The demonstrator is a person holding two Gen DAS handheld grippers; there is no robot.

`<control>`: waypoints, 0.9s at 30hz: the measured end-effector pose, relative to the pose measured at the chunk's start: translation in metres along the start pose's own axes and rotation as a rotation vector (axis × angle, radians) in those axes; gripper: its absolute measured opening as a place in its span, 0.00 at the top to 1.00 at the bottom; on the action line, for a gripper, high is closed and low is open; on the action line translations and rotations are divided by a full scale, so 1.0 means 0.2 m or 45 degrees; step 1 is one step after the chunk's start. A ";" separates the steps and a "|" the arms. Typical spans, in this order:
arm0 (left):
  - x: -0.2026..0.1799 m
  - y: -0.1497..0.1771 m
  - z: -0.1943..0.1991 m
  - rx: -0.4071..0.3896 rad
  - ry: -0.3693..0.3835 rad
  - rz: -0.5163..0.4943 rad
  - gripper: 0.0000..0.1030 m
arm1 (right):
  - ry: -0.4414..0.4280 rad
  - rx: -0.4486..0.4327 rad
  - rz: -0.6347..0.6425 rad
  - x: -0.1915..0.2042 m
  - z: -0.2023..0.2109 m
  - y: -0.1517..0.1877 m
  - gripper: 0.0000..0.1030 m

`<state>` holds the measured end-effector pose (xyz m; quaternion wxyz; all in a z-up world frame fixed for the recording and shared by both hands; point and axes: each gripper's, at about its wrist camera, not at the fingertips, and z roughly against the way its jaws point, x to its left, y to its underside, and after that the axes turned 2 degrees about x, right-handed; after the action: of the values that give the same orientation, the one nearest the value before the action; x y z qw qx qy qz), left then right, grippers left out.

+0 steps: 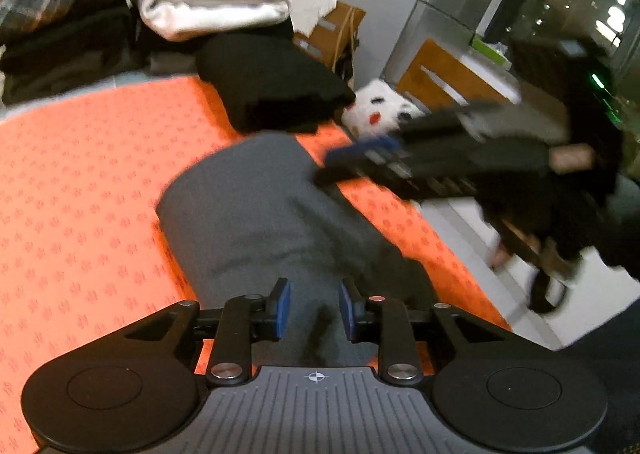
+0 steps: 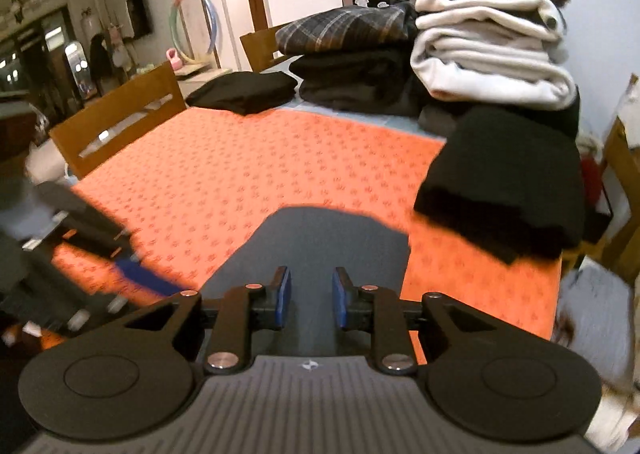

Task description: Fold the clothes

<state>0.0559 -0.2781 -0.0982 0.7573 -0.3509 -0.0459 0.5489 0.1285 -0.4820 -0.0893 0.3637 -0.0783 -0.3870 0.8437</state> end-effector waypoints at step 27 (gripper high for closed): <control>0.35 0.11 -0.05 -0.072 0.039 0.513 0.50 | -0.173 -0.023 -0.830 -0.39 0.00 0.45 0.33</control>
<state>0.0701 -0.2190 -0.1403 0.6226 -0.3823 0.0214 0.6824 0.1361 -0.5740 -0.1644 0.5872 0.1028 -0.4223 0.6829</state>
